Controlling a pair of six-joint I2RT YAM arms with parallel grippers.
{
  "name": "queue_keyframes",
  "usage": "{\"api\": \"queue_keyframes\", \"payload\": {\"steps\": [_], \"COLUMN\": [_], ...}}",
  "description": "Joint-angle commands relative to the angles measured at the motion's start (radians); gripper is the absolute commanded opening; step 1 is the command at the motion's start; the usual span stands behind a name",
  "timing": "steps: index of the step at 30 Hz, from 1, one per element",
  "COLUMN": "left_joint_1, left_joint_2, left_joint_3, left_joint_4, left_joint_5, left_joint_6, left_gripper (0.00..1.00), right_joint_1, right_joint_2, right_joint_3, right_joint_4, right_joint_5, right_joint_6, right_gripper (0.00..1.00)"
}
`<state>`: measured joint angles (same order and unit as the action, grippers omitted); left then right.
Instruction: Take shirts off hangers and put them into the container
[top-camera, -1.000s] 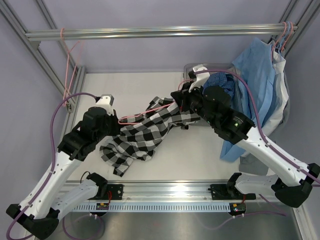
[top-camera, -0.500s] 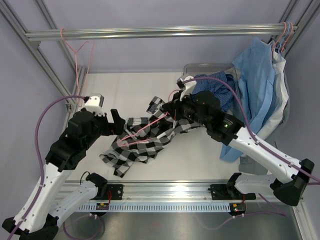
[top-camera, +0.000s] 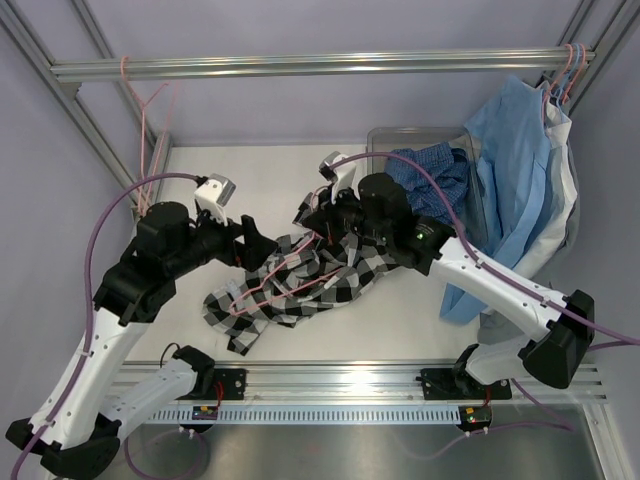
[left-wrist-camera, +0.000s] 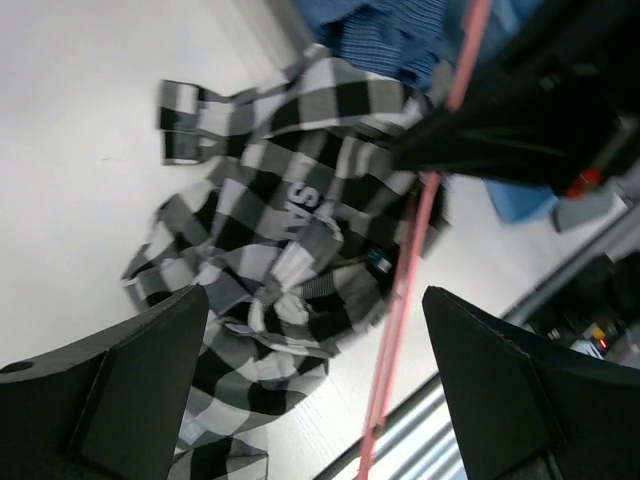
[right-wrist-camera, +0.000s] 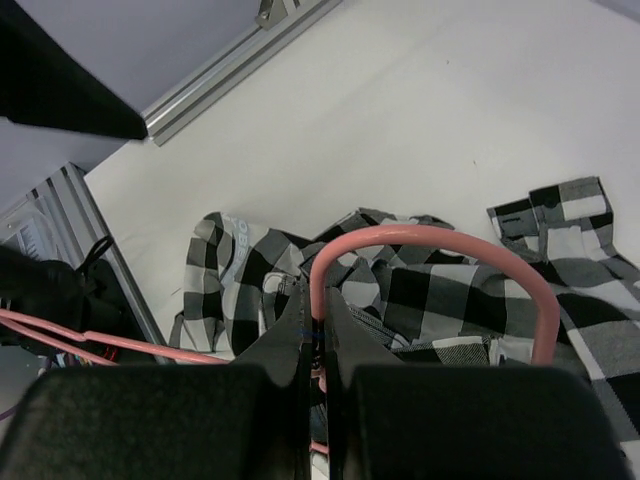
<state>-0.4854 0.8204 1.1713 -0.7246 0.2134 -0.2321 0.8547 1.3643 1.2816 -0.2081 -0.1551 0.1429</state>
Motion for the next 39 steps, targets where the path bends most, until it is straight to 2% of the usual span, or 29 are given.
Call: {"api": "queue_keyframes", "payload": {"steps": [1,6,15,16,17,18,19,21,22,27,29,30,34,39], "left_joint_1": [0.002,0.002,0.002,0.002,0.002,0.002,0.002,0.002,0.002,0.002,0.002,0.002,0.002,0.002], "left_joint_2": [-0.007,-0.003,-0.010,-0.016,-0.026,-0.026,-0.035,-0.040,-0.041,-0.050,-0.062,-0.066,-0.084,-0.093], "left_joint_3": [0.004,0.001,-0.025,-0.025,-0.025,-0.022,-0.016,0.010,0.024,0.103,0.129,0.139,0.182,0.202], "left_joint_4": [0.036,-0.065,-0.180,-0.183,-0.187,-0.185,-0.190,-0.202,-0.210,-0.295,-0.332,-0.351,-0.449,-0.466], "left_joint_5": [0.266,0.305,0.175,0.159,0.143,0.142,0.129,0.121,0.110,0.063,0.002,-0.018,-0.127,-0.284], "left_joint_6": [0.083,0.145,0.183,0.185,0.185,0.185,0.188,0.191,0.189,0.175,0.151,0.143,0.094,0.025], "left_gripper": [0.91,0.78,0.48,0.32,0.06,0.06,0.00,0.00,0.00,0.00,0.00,0.00,0.00,0.00], "right_joint_1": [0.001,0.001,-0.002,-0.002,-0.002,-0.002,-0.002,-0.002,-0.002,-0.002,-0.002,-0.002,-0.002,-0.002], "right_joint_2": [0.019,0.058,0.075,0.076,0.078,0.079,0.081,0.082,0.081,0.061,0.044,0.035,-0.017,-0.108], "right_joint_3": [0.114,0.211,0.282,0.283,0.283,0.280,0.272,0.260,0.252,0.179,0.150,0.139,0.108,0.099], "right_joint_4": [0.032,-0.011,-0.033,-0.034,-0.034,-0.034,-0.033,-0.033,-0.033,-0.046,-0.063,-0.069,-0.134,-0.169], "right_joint_5": [0.025,0.060,0.046,0.043,0.039,0.037,0.034,0.022,0.016,-0.003,0.024,0.034,0.042,0.040], "right_joint_6": [-0.078,-0.135,-0.178,-0.177,-0.177,-0.175,-0.172,-0.158,-0.151,-0.103,-0.091,-0.091,-0.088,-0.091], "right_gripper": [0.00,0.00,0.00,0.00,0.00,0.00,0.00,0.01,0.04,0.60,0.71,0.81,0.96,1.00]}}
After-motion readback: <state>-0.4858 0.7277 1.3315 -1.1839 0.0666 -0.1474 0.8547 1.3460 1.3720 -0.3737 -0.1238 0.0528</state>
